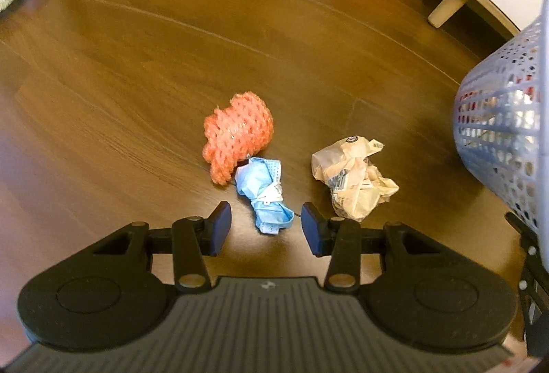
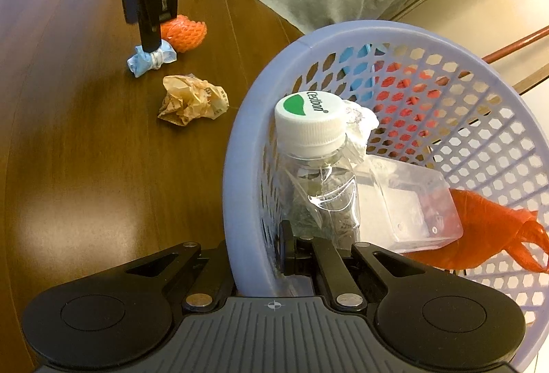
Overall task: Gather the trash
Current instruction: 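Move the left gripper to the blue tissue and grasp it, then carry the blue tissue over the basket and open the left gripper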
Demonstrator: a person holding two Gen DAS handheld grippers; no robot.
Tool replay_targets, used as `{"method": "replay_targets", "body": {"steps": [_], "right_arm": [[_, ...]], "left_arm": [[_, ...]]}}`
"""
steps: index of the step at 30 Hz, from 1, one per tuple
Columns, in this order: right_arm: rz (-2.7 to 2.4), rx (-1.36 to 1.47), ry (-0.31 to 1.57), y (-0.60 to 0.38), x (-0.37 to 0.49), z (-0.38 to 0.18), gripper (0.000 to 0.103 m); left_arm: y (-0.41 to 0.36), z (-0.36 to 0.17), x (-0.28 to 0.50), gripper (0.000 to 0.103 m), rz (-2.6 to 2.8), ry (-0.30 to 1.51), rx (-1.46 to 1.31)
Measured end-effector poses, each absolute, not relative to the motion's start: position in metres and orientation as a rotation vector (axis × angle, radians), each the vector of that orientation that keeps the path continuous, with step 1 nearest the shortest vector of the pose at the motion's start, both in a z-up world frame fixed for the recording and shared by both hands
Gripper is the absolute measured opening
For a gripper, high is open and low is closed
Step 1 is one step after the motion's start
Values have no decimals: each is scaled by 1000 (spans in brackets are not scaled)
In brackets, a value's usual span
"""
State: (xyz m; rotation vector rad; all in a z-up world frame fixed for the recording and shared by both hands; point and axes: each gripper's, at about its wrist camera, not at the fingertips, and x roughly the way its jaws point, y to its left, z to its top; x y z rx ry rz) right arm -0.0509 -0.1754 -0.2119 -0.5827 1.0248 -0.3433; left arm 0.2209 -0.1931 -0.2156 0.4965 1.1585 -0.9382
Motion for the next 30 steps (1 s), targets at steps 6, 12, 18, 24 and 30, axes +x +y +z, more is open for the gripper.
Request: {"method": "replay_targets", "body": {"steps": [6, 12, 18, 24, 30], "right_arm": [[-347, -582, 1019, -176, -51, -213, 0], [-344, -583, 1020, -177, -52, -214, 1], [-344, -577, 1025, -178, -51, -213, 1], [-338, -573, 1039, -178, -52, -211, 1], [-320, -573, 1054, -173, -56, -209, 1]], "left_arm": [[-199, -236, 222, 35, -912, 1181, 456], [-197, -240, 225, 19, -892, 1186, 475], [-188, -211, 219, 18, -932, 1175, 527], [-184, -158, 208, 18, -984, 1143, 556], [-183, -103, 197, 18, -1033, 1093, 523]]}}
